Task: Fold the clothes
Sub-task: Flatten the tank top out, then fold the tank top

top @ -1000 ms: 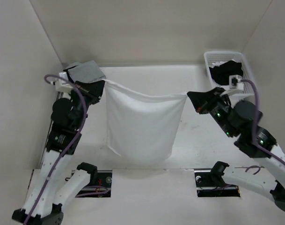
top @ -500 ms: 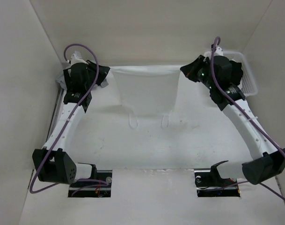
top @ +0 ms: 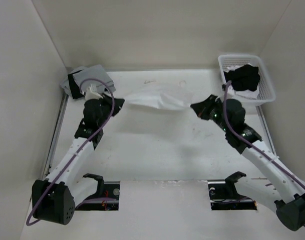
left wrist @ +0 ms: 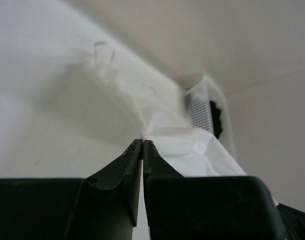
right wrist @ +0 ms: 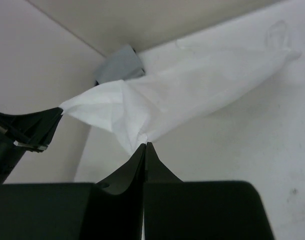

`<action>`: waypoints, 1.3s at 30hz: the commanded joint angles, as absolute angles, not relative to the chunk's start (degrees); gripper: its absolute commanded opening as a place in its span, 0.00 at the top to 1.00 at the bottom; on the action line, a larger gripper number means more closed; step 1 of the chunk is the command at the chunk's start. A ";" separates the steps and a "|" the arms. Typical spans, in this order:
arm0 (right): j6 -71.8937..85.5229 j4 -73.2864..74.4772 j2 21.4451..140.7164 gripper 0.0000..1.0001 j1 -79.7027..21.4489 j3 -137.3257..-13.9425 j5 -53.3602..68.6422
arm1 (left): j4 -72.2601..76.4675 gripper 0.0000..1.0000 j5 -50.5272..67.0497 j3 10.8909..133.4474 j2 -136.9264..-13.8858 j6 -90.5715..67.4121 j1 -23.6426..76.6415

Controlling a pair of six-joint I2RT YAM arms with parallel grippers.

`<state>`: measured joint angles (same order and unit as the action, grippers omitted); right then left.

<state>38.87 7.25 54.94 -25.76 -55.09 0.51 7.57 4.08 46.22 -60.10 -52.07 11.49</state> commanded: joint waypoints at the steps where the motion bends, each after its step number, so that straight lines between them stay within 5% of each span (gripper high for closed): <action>1: 40.78 4.14 52.13 1.00 -28.95 -42.93 -3.07 | 10.02 0.97 2.90 33.35 -56.53 -50.36 12.00; 10: 53.58 5.43 39.85 1.00 -42.99 -16.55 -8.16 | -2.08 0.98 2.20 12.05 -34.75 -52.46 15.41; 18: 65.57 19.77 27.95 1.00 -61.38 -15.63 -18.27 | -21.79 0.98 -4.12 13.79 -16.62 -56.78 22.45; 30: 43.08 2.40 53.92 1.00 -31.45 -36.10 -1.78 | 3.41 0.98 -8.79 26.52 -43.57 -56.07 16.75; 39: 40.25 -3.60 76.26 1.00 -19.39 -54.30 6.14 | 17.57 0.98 -12.30 42.43 -71.16 -56.16 13.67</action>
<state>42.85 2.15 72.27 -22.24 -48.16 1.87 8.69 -10.04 37.52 -65.80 -55.86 14.87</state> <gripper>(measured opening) 0.002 0.032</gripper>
